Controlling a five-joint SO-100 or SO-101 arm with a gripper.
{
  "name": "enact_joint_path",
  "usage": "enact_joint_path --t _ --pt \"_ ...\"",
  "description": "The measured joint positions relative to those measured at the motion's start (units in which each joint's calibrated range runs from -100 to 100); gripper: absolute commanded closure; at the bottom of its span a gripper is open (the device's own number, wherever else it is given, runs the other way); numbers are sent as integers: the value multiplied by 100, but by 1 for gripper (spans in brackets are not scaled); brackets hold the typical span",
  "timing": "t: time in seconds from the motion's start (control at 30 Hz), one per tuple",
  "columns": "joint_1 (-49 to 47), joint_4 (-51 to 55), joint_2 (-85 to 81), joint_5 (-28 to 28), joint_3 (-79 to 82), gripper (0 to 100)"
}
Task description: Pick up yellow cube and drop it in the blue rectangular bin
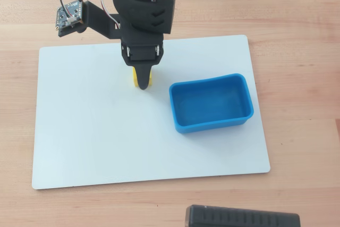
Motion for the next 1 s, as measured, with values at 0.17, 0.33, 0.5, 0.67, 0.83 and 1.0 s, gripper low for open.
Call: enact_joint_path --t 0.17,0.33,0.5,0.67,0.83,1.0 --pt "69 9 9 0 -132 93" --pt "100 483 9 -49 -605 93" --pt "69 1145 9 -107 -1200 93" --pt "-270 1584 9 -181 -1663 93" --pt "-680 1745 9 -220 -1993 93" --pt "-1120 1745 9 -288 -2022 93"
